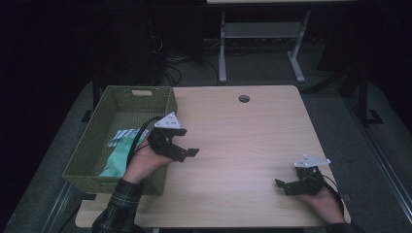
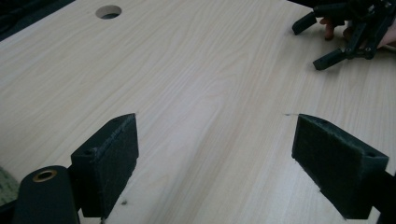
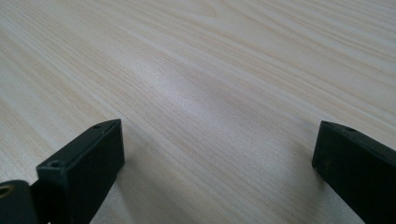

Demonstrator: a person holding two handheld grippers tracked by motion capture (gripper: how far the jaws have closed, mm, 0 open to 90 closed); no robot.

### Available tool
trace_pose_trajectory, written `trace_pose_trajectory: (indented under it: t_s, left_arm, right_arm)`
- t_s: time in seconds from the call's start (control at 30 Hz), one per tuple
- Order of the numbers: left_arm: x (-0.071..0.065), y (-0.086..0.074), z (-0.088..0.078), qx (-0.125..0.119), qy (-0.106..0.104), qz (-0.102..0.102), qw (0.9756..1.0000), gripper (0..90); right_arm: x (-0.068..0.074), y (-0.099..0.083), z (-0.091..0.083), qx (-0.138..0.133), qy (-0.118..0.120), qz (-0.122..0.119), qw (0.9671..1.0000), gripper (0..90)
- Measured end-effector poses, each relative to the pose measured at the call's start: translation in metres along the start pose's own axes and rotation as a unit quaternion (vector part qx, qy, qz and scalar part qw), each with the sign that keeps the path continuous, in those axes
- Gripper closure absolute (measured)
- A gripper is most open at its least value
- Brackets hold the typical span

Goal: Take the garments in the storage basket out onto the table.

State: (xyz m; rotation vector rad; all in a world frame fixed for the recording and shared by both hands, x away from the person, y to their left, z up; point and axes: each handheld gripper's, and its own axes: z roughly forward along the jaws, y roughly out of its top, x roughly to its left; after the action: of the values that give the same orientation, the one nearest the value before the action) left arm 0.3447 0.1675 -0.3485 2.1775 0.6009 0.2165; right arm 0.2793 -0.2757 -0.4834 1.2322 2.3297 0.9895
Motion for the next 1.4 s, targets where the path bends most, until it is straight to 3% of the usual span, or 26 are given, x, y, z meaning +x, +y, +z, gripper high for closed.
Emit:
trace_pose_trajectory:
  t_s: [0.43, 1.07, 1.4]
  left_arm:
    - [0.008, -0.007, -0.012, 0.004, 0.022, -0.004, 0.9998, 14.1]
    - [0.021, -0.023, -0.042, -0.008, 0.052, -0.029, 0.9982, 14.1]
    - [0.025, -0.031, -0.050, -0.009, 0.064, -0.038, 0.9972, 14.3]
  right_arm:
    - [-0.001, 0.002, 0.001, 0.003, 0.004, -0.005, 1.0000, 1.9]
    - [-0.001, 0.002, 0.001, 0.002, 0.006, -0.008, 0.9999, 1.8]
    - [-0.001, 0.002, 0.001, 0.002, 0.007, -0.008, 0.9999, 1.8]
